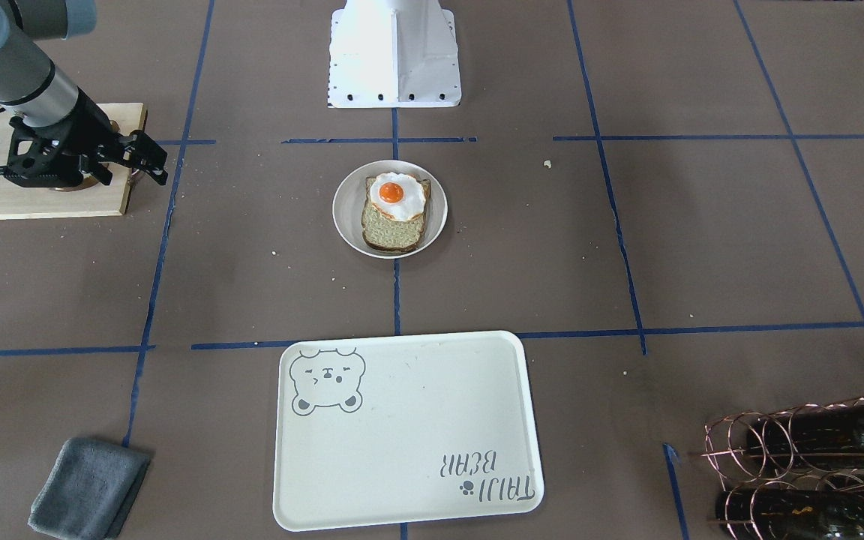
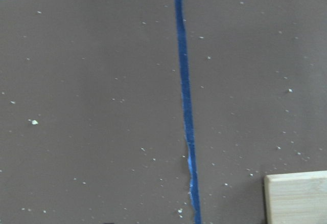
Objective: Make sandwich and place on tray
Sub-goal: 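Move the right gripper down to the bread slice on the wooden board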
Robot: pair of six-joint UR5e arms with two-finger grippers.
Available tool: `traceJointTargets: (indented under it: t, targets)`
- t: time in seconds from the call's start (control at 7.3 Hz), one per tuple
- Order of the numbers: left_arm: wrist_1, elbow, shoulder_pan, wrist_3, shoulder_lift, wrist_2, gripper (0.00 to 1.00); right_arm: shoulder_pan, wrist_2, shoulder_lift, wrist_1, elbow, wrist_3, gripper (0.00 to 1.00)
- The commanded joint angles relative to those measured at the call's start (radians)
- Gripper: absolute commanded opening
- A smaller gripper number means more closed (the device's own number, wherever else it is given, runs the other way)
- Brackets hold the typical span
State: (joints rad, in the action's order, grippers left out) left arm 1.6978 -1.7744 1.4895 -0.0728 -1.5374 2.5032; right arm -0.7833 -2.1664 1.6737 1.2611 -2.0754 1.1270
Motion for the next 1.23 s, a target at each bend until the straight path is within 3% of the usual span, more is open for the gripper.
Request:
traceJointTargets:
  t: [0.0,0.41,0.96,1.1]
  targets:
    - [0.008,-0.002,0.000,-0.001,-0.003,-0.003,1.00,0.001,0.025,0.270,-0.304,-0.011,0.002,0.88]
    - [0.078,-0.010,-0.064,0.117,0.000,-0.001,1.00,0.006,0.025,0.336,-0.598,0.141,0.066,0.92]
    - [0.080,-0.011,-0.064,0.133,0.000,0.002,1.00,0.065,0.014,0.366,-0.620,0.216,0.066,0.90]
    - [0.080,-0.011,-0.064,0.134,0.000,0.005,1.00,0.071,0.008,0.368,-0.684,0.256,0.068,0.89]
